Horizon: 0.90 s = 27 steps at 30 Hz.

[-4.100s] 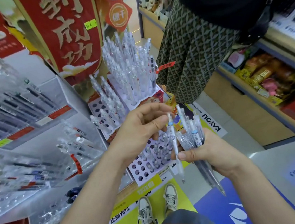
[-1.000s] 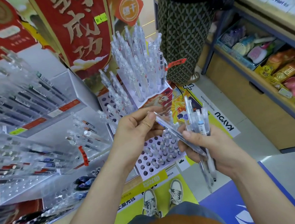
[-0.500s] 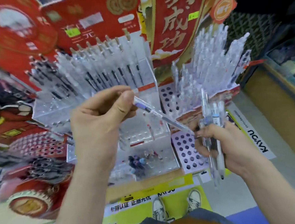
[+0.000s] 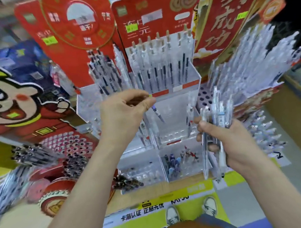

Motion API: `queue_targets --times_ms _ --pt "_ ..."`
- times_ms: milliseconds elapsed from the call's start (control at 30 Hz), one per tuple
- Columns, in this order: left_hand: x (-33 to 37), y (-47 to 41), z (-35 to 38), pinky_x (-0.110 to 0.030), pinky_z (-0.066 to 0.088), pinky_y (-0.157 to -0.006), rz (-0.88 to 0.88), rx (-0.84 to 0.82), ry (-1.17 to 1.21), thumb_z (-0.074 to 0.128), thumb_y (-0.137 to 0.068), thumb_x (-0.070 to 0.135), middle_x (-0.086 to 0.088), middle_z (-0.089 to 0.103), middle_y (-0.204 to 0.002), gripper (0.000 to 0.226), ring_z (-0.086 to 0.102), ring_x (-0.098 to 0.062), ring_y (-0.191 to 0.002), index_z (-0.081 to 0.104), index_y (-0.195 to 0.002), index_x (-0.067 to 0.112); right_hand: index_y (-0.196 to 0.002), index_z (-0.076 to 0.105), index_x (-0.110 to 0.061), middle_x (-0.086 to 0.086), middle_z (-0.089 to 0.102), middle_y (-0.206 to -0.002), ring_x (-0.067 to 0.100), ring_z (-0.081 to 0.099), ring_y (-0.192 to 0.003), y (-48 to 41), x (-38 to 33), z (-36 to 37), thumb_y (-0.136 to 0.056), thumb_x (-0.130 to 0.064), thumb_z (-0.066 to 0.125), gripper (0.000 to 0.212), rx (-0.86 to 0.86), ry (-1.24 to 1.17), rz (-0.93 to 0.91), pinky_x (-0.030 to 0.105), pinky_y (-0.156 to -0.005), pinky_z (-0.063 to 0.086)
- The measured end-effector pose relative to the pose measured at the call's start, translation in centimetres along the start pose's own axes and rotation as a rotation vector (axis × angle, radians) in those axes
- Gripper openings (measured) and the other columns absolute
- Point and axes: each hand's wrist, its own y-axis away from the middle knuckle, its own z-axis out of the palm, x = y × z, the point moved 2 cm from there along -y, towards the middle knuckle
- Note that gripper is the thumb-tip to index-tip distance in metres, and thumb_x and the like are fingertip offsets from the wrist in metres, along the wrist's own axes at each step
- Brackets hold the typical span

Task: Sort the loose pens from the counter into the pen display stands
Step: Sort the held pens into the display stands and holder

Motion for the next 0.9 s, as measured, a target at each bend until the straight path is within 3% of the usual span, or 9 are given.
queue_targets --times_ms 133,333,500,733,900 --pt "-0.8 -0.3 1.0 -0.013 0.039 -0.057 0.025 -0.114 -0.180 0.079 -0.076 0.029 0.025 0.057 -0.057 0.011 0.049 0.004 -0.053 0.076 -0.082 0.020 -0.087 0.064 -0.014 0.002 0.072 -0.078 0.017 0.068 -0.064 0.3 0.1 0.0 -0.080 -0.013 0.069 0.008 0.046 -0.001 -0.015 0.019 -0.040 0.033" --pt "-1.6 -0.2 1.9 -0.018 0.047 -0.069 0.098 -0.205 -0.303 0.079 -0.075 0.034 0.015 0.069 -0.079 0.019 0.053 0.007 -0.062 0.077 -0.087 0.020 -0.082 0.062 -0.012 -0.002 0.067 -0.066 0.013 0.067 -0.064 0.6 0.0 0.0 -0.072 -0.019 0.073 0.016 0.059 -0.010 -0.023 0.020 -0.041 0.034" --pt "-1.0 -0.5 2.1 -0.031 0.053 -0.074 0.317 -0.329 -0.519 0.068 -0.085 0.032 0.004 0.074 -0.080 0.018 0.066 -0.017 -0.077 0.078 -0.083 0.017 -0.075 0.062 -0.014 0.004 0.063 -0.067 0.015 0.051 -0.059 0.3 0.2 0.1 -0.058 -0.028 0.077 0.027 0.087 -0.013 -0.007 0.021 -0.040 0.035" --pt "0.2 -1.5 2.4 -0.033 0.052 -0.080 0.110 -0.403 -0.640 0.072 -0.084 0.032 0.006 0.074 -0.086 0.009 0.066 -0.013 -0.085 0.076 -0.084 0.023 -0.080 0.058 -0.013 0.015 0.072 -0.075 0.016 0.045 -0.053 0.3 0.3 0.6 -0.066 -0.017 0.075 0.023 -0.018 -0.053 -0.008 0.020 -0.040 0.033" --pt "1.0 -1.6 3.0 -0.033 0.053 -0.080 0.102 -0.435 -0.744 0.068 -0.086 0.037 0.006 0.074 -0.086 0.015 0.067 -0.017 -0.084 0.077 -0.089 0.024 -0.084 0.058 -0.011 0.011 0.072 -0.070 0.026 0.050 -0.074 0.4 0.3 0.9 -0.064 -0.016 0.076 0.027 -0.049 -0.060 0.009 0.020 -0.039 0.031"
